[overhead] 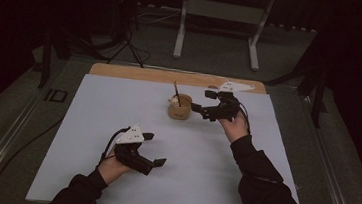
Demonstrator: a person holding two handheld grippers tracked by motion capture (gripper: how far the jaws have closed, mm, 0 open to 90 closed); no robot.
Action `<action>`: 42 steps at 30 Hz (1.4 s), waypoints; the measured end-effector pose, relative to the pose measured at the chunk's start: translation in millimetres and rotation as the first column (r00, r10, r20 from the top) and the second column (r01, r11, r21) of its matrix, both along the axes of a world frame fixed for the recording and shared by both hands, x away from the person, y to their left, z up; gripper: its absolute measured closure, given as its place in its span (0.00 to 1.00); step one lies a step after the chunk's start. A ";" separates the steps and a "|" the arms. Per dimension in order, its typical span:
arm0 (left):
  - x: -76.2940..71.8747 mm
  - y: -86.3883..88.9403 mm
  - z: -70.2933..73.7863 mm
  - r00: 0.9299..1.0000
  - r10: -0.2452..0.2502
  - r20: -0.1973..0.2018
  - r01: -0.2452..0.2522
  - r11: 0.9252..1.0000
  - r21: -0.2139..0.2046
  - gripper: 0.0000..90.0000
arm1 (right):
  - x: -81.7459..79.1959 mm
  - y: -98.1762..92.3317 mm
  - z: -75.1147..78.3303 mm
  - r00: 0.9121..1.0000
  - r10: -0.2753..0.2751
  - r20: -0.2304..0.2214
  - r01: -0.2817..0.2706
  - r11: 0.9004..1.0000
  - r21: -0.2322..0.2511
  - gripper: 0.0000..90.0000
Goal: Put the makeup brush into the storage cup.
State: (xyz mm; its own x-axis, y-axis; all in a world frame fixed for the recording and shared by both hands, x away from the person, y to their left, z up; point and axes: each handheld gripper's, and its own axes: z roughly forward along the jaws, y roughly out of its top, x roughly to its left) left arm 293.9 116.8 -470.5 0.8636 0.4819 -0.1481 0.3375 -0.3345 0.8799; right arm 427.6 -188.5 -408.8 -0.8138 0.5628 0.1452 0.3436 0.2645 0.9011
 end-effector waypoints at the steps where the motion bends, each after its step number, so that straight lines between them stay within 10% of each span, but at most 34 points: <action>1: -0.3 -0.1 0.6 1.000 -0.001 0.005 0.001 1.000 -0.001 0.02 | -1.9 -2.0 -0.5 1.000 0.005 -0.001 -0.005 1.000 0.011 0.16; 14: -0.1 7.9 12.6 0.997 -0.081 0.017 0.082 0.994 -0.069 0.02 | -35.7 -22.0 -4.4 0.998 0.057 0.002 -0.057 0.998 -0.010 0.16; 42: -15.0 48.5 11.3 0.989 -0.141 0.043 0.142 0.990 -0.007 0.02 | -107.3 -60.4 -35.0 0.985 0.171 -0.014 -0.171 0.985 -0.012 0.15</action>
